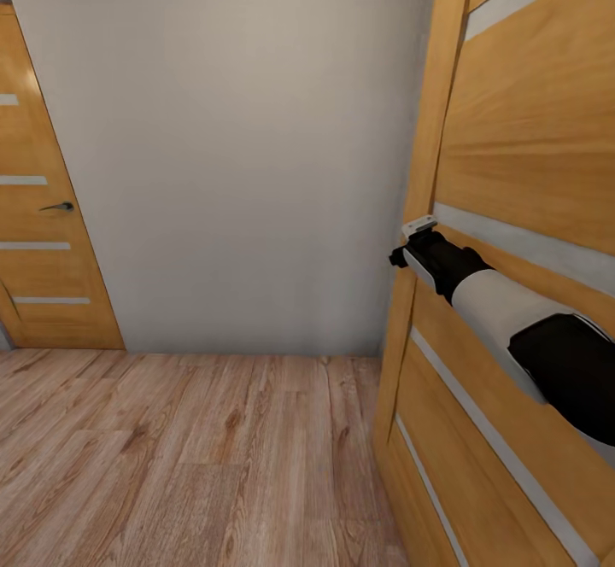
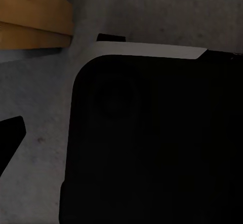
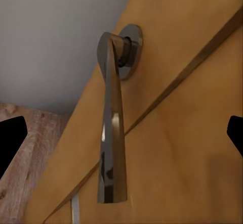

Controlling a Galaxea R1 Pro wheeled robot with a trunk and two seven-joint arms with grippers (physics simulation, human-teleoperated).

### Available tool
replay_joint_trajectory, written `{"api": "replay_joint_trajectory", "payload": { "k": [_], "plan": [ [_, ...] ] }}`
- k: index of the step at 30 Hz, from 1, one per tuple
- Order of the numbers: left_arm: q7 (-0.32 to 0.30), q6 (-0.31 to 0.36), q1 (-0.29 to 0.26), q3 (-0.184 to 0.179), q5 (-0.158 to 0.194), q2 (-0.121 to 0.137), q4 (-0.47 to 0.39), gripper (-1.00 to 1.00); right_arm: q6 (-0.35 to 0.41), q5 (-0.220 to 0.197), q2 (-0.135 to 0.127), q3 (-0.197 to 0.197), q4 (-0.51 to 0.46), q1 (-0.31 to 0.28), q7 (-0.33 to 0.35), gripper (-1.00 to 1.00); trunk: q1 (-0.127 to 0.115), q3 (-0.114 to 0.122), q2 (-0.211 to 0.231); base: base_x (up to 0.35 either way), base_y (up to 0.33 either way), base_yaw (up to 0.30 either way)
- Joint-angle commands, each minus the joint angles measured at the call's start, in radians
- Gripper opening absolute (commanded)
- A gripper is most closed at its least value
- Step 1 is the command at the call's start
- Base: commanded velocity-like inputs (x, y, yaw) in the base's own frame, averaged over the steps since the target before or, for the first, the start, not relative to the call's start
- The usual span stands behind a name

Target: Move the two storage containers from the living room to the garage. In the garage, place one container on the floor and stack the other container on top of it (either order is fine).

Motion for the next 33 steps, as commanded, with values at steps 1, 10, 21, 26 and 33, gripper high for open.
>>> {"api": "replay_joint_trajectory", "payload": {
  "k": [1,10,21,26,33],
  "plan": [
    [-0.001,-0.002,0.0,0.001,0.008,0.0,0.0,1.0,0.008,0.008,-0.002,0.007,-0.001,-0.001,-0.01,1.0,0.0,-0.001,-0.001,0.0,0.0,0.0],
    [-0.001,-0.002,0.0,0.001,0.008,0.001,0.0,1.0,0.008,0.007,-0.031,0.006,-0.001,-0.001,-0.01,1.0,0.0,-0.001,-0.001,0.0,0.0,0.0],
    [-0.001,-0.002,0.0,0.001,0.008,0.001,0.0,1.0,0.008,0.007,-0.05,0.007,-0.001,-0.001,-0.01,1.0,0.0,-0.001,-0.001,0.0,0.0,0.0],
    [-0.001,-0.002,0.0,0.001,0.008,0.001,0.0,1.0,0.008,0.008,-0.072,0.007,-0.001,0.0,-0.009,1.0,0.0,-0.001,-0.001,0.0,0.0,0.0],
    [-0.001,-0.002,0.0,0.001,0.008,0.001,0.0,1.0,0.008,0.008,-0.081,0.007,-0.001,0.0,-0.008,1.0,0.0,-0.001,-0.001,0.0,0.0,0.0]
  ]
}}
